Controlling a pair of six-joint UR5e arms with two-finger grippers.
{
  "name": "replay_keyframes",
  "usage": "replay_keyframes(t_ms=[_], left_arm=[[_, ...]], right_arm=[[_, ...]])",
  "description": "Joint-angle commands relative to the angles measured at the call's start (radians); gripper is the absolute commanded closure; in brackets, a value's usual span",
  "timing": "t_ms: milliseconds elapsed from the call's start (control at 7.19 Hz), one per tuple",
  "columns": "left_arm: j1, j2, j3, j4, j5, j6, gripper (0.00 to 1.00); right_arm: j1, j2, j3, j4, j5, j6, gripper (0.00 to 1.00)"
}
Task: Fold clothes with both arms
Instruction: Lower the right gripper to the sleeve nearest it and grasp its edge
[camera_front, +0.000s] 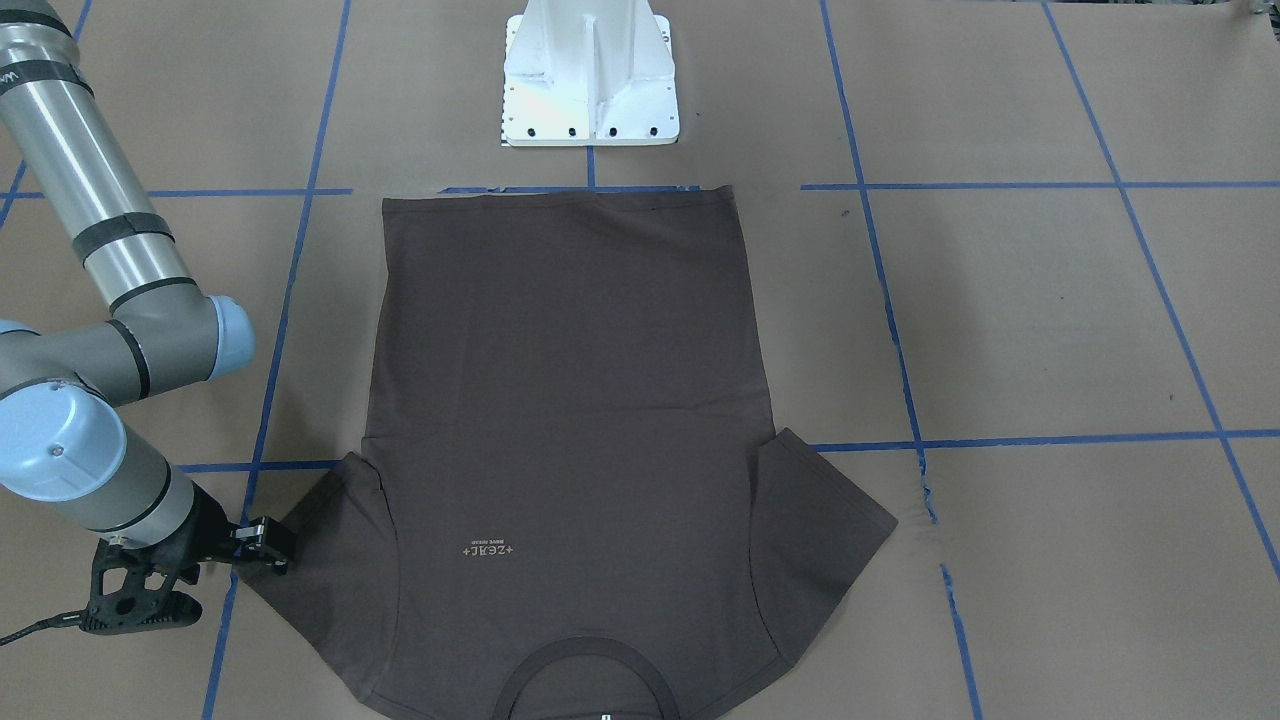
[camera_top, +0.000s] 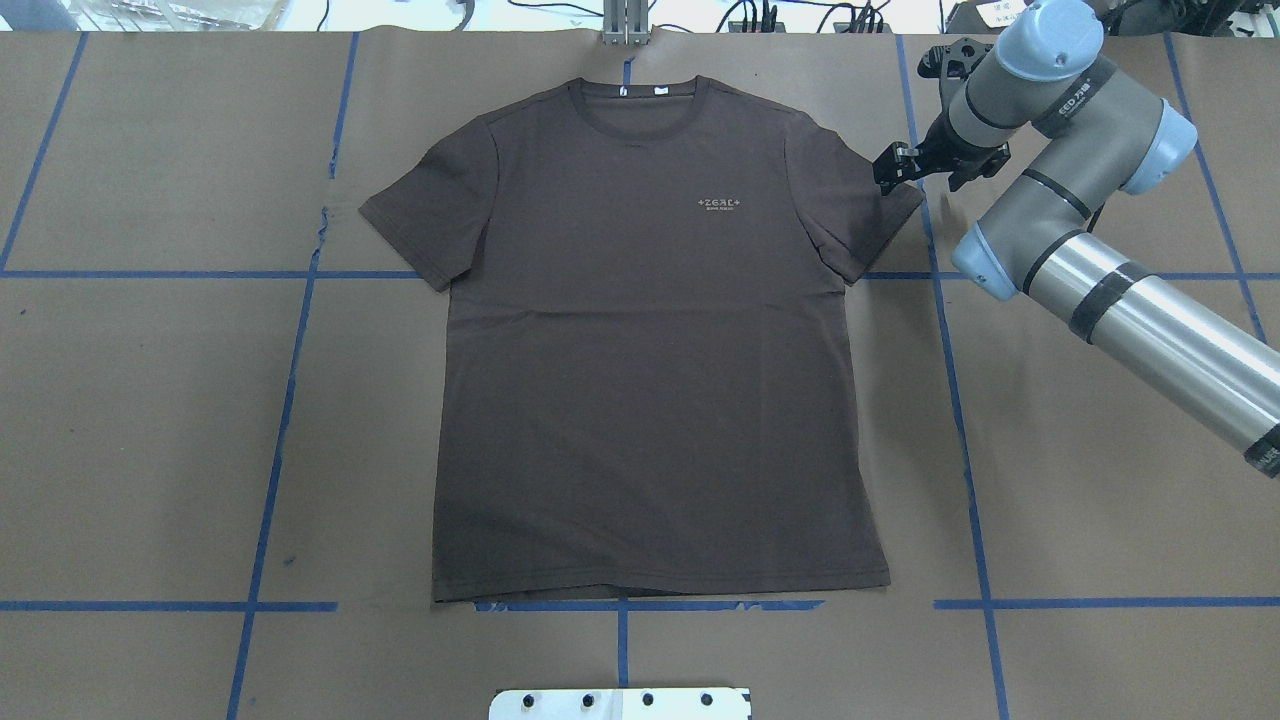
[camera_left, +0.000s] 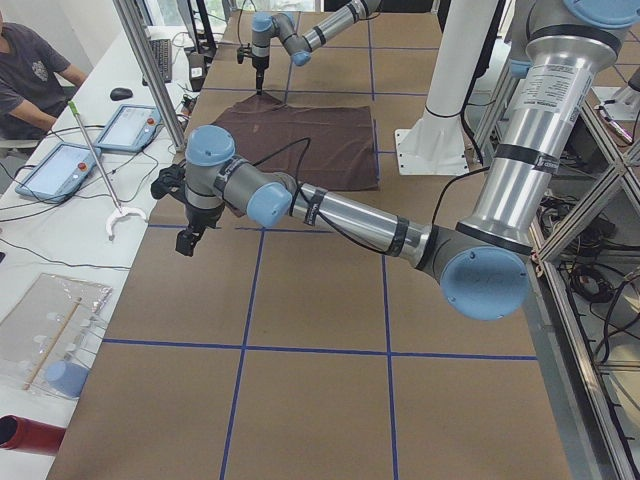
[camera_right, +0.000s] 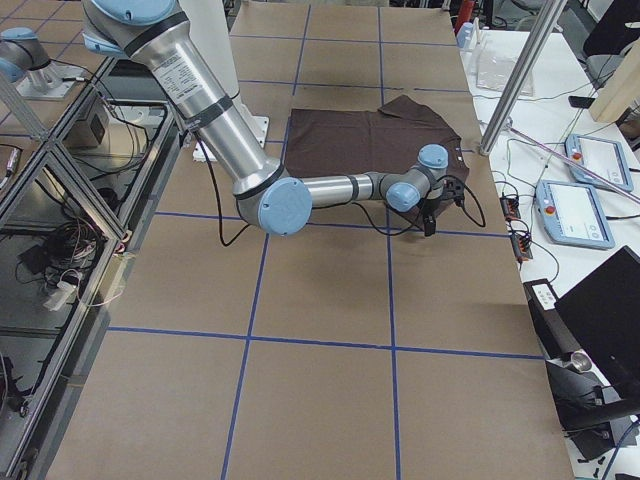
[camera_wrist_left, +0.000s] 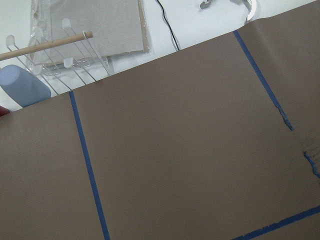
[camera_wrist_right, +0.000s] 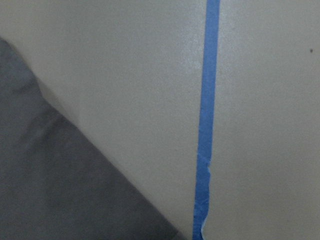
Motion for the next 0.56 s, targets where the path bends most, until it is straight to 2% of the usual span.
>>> replay_keyframes(t_ms=[0, 139, 278, 418], left_arm=[[-0.001, -0.005, -0.005, 0.002, 0.000, -0.010, 0.00], [-0.001, -0.008, -0.005, 0.002, 0.000, -0.012, 0.00], [-0.001, -0.009, 0.000, 0.002, 0.000, -0.012, 0.00], [0.001, -0.009, 0.000, 0.002, 0.000, -0.012, 0.00]], right_arm=[[-0.001, 0.000, -0.005, -0.001, 0.001, 0.005, 0.38], [0.000, -0.002, -0.005, -0.001, 0.012, 0.003, 0.83], [0.001, -0.002, -0.005, -0.001, 0.013, 0.002, 1.00], [0.001, -0.002, -0.005, -0.001, 0.014, 0.000, 1.00]])
